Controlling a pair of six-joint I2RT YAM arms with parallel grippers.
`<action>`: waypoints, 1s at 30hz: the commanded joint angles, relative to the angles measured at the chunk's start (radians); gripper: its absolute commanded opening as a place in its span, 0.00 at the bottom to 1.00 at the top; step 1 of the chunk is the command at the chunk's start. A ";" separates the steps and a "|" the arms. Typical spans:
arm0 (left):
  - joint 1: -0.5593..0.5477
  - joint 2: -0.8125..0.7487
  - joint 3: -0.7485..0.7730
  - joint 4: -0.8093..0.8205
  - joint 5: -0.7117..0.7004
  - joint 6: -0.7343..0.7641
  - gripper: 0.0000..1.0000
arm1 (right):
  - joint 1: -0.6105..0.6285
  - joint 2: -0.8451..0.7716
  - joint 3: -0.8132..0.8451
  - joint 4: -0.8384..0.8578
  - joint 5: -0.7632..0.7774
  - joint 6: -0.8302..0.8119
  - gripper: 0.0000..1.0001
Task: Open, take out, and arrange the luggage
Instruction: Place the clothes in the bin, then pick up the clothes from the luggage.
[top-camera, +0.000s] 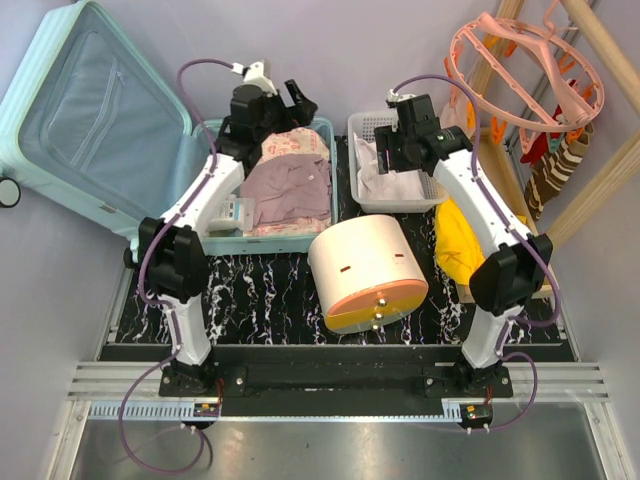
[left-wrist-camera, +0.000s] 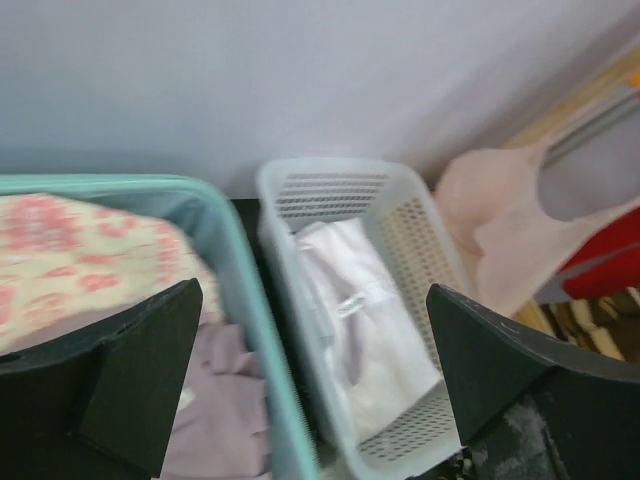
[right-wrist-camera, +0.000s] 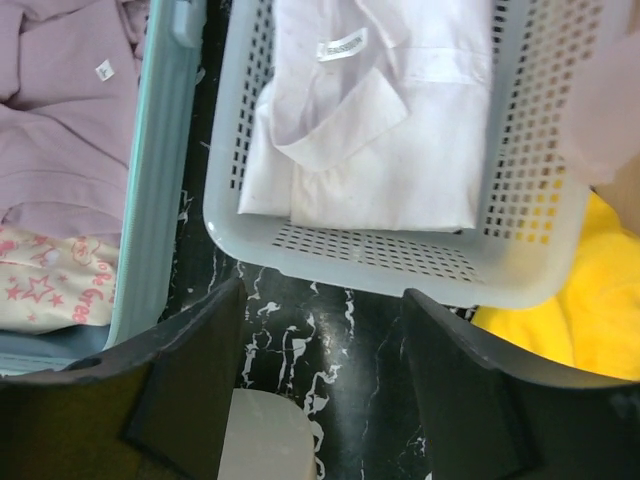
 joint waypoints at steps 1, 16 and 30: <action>0.071 -0.101 -0.119 -0.058 -0.079 0.124 0.99 | 0.003 0.086 0.080 0.027 -0.119 -0.014 0.69; 0.252 -0.204 -0.413 -0.305 -0.135 0.170 0.99 | 0.019 0.347 0.427 -0.123 -0.274 0.021 0.66; 0.256 -0.251 -0.521 -0.334 -0.104 0.270 0.99 | 0.178 0.427 0.546 -0.218 -0.246 -0.025 0.67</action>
